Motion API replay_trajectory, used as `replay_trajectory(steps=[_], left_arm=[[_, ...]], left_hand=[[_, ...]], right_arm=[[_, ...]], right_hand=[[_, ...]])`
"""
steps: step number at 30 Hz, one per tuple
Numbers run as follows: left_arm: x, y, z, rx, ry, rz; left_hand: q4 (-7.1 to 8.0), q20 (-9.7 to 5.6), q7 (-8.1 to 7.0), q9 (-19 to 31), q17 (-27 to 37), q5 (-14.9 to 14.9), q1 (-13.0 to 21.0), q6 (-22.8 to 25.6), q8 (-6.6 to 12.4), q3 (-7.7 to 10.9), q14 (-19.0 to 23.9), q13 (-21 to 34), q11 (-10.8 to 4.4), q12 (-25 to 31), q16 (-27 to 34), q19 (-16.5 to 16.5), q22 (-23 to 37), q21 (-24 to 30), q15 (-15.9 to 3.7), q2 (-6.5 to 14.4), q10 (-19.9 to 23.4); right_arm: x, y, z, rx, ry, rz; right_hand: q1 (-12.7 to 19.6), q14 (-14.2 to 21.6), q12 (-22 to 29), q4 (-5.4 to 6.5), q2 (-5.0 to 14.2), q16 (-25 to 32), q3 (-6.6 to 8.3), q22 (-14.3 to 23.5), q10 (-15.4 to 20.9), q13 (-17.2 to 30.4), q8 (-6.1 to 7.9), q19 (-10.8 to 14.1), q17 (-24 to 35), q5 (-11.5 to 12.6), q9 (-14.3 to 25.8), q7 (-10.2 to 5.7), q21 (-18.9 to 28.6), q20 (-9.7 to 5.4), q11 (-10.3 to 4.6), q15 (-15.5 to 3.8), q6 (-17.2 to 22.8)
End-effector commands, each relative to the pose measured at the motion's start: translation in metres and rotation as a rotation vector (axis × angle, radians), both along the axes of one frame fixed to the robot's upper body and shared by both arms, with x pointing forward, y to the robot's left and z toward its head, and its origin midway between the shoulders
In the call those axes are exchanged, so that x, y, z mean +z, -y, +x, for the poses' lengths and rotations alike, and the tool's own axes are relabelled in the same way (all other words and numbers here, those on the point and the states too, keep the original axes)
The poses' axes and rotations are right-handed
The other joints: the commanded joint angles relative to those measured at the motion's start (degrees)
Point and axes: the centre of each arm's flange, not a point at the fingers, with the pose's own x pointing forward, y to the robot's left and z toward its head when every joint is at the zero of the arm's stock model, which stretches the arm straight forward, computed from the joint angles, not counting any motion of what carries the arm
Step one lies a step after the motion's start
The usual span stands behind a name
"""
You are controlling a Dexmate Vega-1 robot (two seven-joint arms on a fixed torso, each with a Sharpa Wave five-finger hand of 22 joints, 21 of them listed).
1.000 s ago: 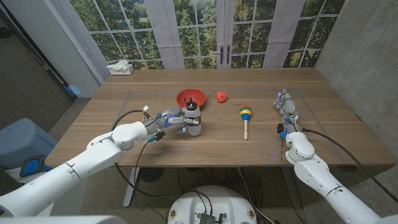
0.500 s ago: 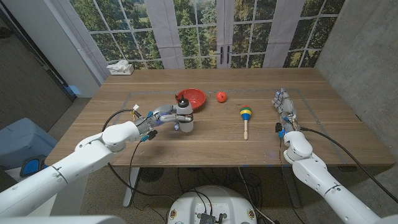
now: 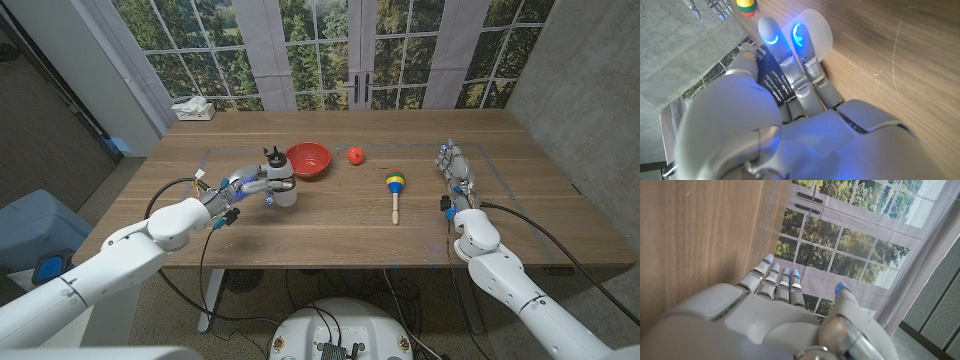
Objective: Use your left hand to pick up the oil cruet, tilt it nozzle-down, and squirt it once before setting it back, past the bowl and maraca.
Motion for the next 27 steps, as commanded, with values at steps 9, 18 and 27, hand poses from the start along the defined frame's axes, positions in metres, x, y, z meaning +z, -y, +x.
replay_trajectory(steps=[9, 18, 27], left_arm=[[0.004, -0.025, -0.002, 0.14, 0.027, -0.069], [0.008, -0.032, 0.006, 0.191, 0.054, -0.121], [0.017, -0.039, 0.016, 0.225, 0.069, -0.144]], left_hand=[[2.12, -4.18, 0.57, 0.44, 0.26, -0.61, 1.53, 0.49, -0.61, 3.46, 0.19, 0.1, -4.12, -1.12, -0.28, -0.64, -0.09, 0.73, -0.4, 2.56, 3.36], [2.08, -4.14, 0.6, 0.5, 0.23, -0.86, 1.42, 0.39, -0.96, 4.13, 0.03, 0.14, -3.94, -1.62, -0.44, -0.94, -0.43, 0.94, -0.42, 2.51, 2.98], [2.06, -4.14, 0.52, 0.55, 0.17, -1.02, 1.31, 0.47, -1.1, 4.53, -0.09, 0.16, -3.92, -1.92, -0.59, -1.07, -0.61, 1.13, -0.43, 2.47, 2.75]], right_arm=[[0.005, -0.006, -0.001, 0.027, 0.018, -0.034], [0.01, -0.01, -0.004, 0.038, 0.034, -0.058], [0.016, -0.015, -0.006, 0.052, 0.046, -0.09]], right_hand=[[0.09, -0.11, 0.12, -0.21, 0.16, 0.39, -0.01, 0.18, 0.17, 0.07, 0.08, -0.08, 0.17, 0.03, 0.22, 0.07, 0.18, 0.21, 0.39, 0.33, -0.02], [0.06, -0.12, 0.1, -0.36, 0.18, 0.4, -0.02, 0.18, 0.12, 0.07, 0.08, -0.07, 0.14, 0.04, 0.22, 0.11, 0.18, 0.2, 0.38, 0.35, -0.01], [0.03, -0.15, 0.14, -0.48, 0.19, 0.39, -0.03, 0.18, 0.22, 0.06, 0.08, -0.12, 0.11, 0.04, 0.22, 0.15, 0.15, 0.19, 0.41, 0.37, 0.0]])
